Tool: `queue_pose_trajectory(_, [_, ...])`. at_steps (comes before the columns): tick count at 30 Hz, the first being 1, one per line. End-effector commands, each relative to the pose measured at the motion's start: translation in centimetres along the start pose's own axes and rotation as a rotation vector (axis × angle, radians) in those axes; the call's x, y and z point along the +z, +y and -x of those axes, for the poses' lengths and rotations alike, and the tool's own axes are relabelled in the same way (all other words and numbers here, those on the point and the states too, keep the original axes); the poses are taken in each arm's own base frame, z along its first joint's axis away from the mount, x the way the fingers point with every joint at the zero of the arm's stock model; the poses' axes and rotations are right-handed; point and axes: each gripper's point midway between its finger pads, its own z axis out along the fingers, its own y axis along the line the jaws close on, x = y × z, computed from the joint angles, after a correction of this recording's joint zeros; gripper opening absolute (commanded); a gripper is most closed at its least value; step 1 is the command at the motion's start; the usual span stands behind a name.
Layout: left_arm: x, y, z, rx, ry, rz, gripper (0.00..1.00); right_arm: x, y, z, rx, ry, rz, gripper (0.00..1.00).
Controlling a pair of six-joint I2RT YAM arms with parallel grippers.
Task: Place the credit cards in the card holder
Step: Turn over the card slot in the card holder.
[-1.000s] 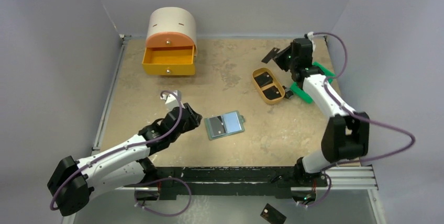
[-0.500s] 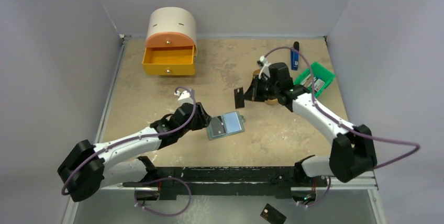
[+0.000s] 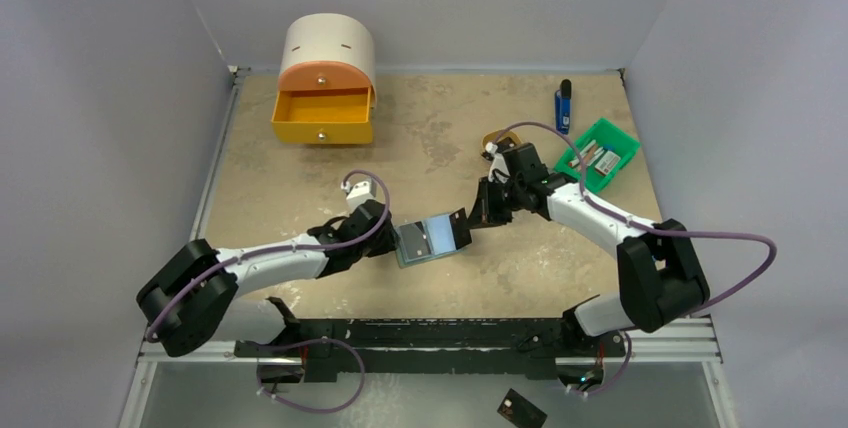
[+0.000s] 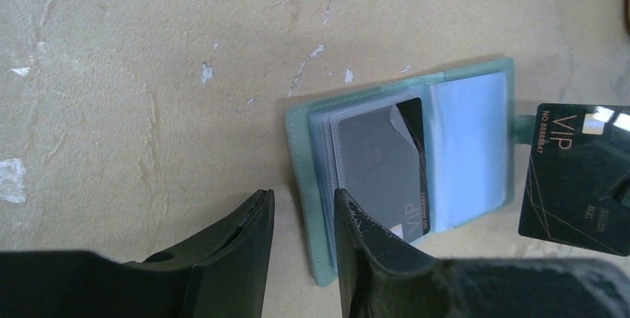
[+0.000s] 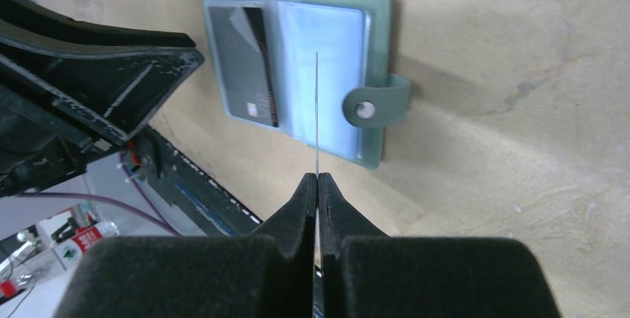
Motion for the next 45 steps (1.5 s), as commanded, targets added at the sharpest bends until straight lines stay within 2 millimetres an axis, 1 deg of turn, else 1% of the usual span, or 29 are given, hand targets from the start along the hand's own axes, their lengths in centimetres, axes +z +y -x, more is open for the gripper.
queue_pose_trajectory(1, [0.5, -0.6, 1.1, -0.017, -0.033, 0.025, 0.34, 0.2, -1.6, -0.8, 0.009, 0.016, -0.077, 0.00])
queue_pose_trajectory(3, [0.8, -0.4, 1.0, -0.009, -0.026, 0.037, 0.34, 0.4, -2.1, -1.1, 0.021, 0.029, -0.090, 0.00])
queue_pose_trajectory(7, [1.3, -0.6, 1.0, 0.003, -0.021, 0.041, 0.33, 0.7, -2.2, -1.7, 0.040, 0.046, -0.084, 0.00])
queue_pose_trajectory(13, [1.9, -1.3, 1.3, 0.014, -0.017, 0.035, 0.31, 1.1, -3.1, -3.1, 0.069, 0.084, -0.100, 0.00])
queue_pose_trajectory(17, [2.4, -1.8, 1.4, 0.026, -0.010, 0.036, 0.31, 1.3, -3.4, -3.7, 0.082, 0.095, -0.105, 0.00])
queue_pose_trajectory(21, [2.7, -1.8, 1.5, 0.034, -0.009, 0.045, 0.30, 1.8, -3.2, -3.9, 0.093, 0.105, -0.092, 0.00])
queue_pose_trajectory(25, [2.5, -1.7, 2.1, 0.039, -0.022, 0.060, 0.29, 2.5, -2.6, -4.2, 0.105, 0.115, -0.076, 0.00])
queue_pose_trajectory(26, [2.3, -1.3, 2.7, 0.045, -0.037, 0.079, 0.29, 3.2, -1.8, -4.2, 0.107, 0.120, -0.056, 0.00])
queue_pose_trajectory(30, [1.5, -0.6, 3.9, 0.055, -0.075, 0.124, 0.29, 3.6, -0.8, -3.6, 0.118, 0.100, -0.042, 0.00])
queue_pose_trajectory(33, [0.0, -0.6, 5.4, 0.050, -0.120, 0.133, 0.29, 2.5, -0.3, -2.1, 0.102, 0.033, -0.064, 0.00])
queue_pose_trajectory(36, [-1.8, -1.4, 6.8, 0.032, -0.164, 0.090, 0.29, 1.0, 0.8, -1.5, 0.099, 0.008, -0.061, 0.00])
queue_pose_trajectory(38, [-2.5, -2.3, 7.3, 0.016, -0.173, 0.046, 0.30, 0.0, 1.0, -0.6, 0.086, -0.031, -0.087, 0.00])
queue_pose_trajectory(41, [-2.7, -4.4, 7.3, -0.012, -0.156, -0.050, 0.30, -1.2, -0.2, 0.3, 0.069, -0.070, -0.148, 0.00])
queue_pose_trajectory(43, [-2.6, -5.8, 7.0, -0.034, -0.134, -0.112, 0.30, -1.6, -1.2, 0.6, 0.079, -0.080, -0.169, 0.00])
queue_pose_trajectory(45, [-2.3, -7.1, 6.5, -0.050, -0.109, -0.165, 0.30, -1.7, -1.8, 0.7, 0.079, -0.081, -0.178, 0.00])
